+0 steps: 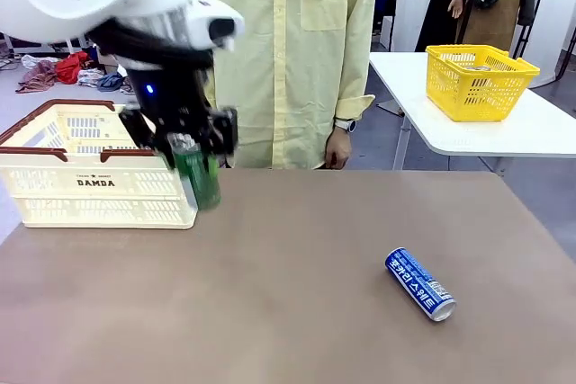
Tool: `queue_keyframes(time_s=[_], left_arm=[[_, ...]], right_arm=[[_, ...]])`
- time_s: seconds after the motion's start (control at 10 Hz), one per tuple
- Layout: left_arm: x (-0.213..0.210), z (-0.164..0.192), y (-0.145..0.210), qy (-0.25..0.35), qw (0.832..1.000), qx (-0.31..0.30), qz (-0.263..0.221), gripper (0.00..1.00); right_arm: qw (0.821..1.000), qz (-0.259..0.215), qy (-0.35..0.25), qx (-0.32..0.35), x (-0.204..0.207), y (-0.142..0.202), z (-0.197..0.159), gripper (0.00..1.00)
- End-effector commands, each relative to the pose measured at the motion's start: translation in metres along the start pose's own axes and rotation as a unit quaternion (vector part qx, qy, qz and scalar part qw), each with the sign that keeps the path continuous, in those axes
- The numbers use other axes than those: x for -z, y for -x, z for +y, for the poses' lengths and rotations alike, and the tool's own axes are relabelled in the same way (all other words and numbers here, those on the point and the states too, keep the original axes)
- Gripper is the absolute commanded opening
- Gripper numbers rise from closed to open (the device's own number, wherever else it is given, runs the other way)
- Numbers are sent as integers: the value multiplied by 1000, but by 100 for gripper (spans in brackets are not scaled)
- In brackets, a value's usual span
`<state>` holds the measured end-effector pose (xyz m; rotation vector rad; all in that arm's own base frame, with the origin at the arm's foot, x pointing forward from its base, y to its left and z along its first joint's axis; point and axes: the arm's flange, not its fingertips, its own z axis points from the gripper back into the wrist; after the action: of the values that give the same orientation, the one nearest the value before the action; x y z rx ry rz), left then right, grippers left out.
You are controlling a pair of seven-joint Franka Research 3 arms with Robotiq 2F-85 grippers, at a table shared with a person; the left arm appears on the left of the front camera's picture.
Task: Place the drinks into the Shopping basket.
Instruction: Pick up one drink and place it into the Shopping basket.
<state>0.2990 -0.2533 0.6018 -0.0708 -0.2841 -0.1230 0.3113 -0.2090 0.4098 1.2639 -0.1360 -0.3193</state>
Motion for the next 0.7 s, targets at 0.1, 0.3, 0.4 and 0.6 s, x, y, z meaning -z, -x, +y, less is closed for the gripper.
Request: queue_keyframes(time_s=[0.1, 0.3, 0.4, 0.6], left_arm=[[0, 92, -92, 12, 986, -144, -84, 0], [19, 150, -150, -4, 977, -204, -68, 0], [34, 171, -169, -6, 973, -227, -37, 0], [68, 183, -187, 5, 976, -216, -15, 0]], right_arm=[[1000, 1, -4, -2, -2, 0, 1, 100], [1000, 1, -4, -2, -2, 0, 1, 100], [1000, 1, -4, -2, -2, 0, 1, 100], [1000, 1, -4, -2, -2, 0, 1, 100]])
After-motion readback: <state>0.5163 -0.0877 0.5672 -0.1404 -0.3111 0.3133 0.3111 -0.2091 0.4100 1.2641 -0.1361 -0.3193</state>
